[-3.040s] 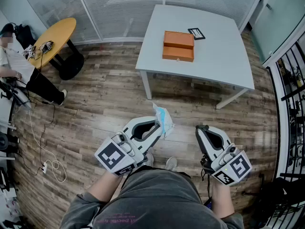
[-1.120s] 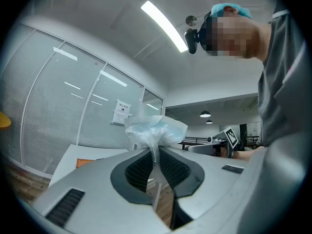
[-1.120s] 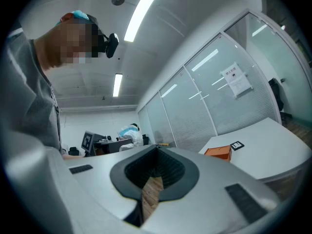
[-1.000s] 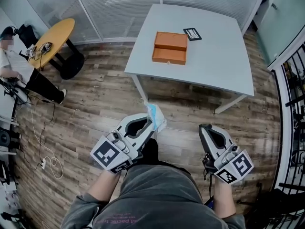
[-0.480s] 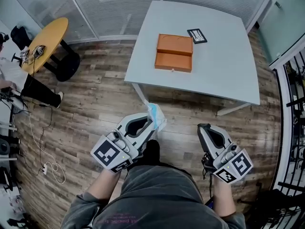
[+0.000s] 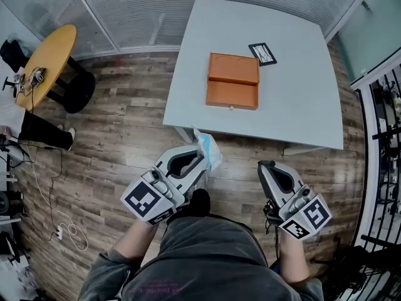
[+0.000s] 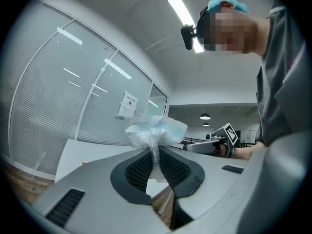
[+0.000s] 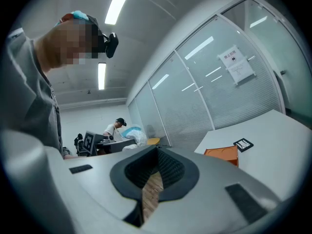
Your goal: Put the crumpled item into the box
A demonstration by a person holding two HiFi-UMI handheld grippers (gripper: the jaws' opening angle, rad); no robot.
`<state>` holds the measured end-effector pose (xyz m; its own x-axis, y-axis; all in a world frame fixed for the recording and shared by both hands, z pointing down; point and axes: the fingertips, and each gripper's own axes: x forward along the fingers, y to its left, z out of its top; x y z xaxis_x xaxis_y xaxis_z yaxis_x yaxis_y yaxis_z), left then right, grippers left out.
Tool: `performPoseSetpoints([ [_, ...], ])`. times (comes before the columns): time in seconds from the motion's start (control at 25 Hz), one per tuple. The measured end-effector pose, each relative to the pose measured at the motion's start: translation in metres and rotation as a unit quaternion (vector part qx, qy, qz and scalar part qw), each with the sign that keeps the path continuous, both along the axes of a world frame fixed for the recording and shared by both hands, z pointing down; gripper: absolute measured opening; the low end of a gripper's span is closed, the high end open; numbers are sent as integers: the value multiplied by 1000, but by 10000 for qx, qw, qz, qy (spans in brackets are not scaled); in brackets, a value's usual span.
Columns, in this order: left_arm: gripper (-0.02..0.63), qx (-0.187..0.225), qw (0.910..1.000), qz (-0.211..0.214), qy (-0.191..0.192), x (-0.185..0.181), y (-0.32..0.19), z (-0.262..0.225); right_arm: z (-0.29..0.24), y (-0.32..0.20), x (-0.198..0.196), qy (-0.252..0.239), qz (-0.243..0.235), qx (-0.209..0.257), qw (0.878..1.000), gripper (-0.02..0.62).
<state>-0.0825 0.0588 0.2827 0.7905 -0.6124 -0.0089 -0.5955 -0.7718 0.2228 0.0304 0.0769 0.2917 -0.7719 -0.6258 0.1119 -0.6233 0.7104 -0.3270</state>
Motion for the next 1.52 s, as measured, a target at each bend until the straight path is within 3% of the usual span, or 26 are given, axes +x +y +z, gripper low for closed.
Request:
performPoseSetpoints([
  [0.72,52,-253,9988,407,-100,-45,-144,26,7,-137,-47,60,305,-156,9994,5],
  [1.08,52,-324,9982,502,-79,-37,-169,39,13,-151,-38,109,430,-241,9987,5],
  [1.52,52,-447,9946,363,-864,-2,-207,73,30,-185,-10,-53,108,-385,9992,5],
])
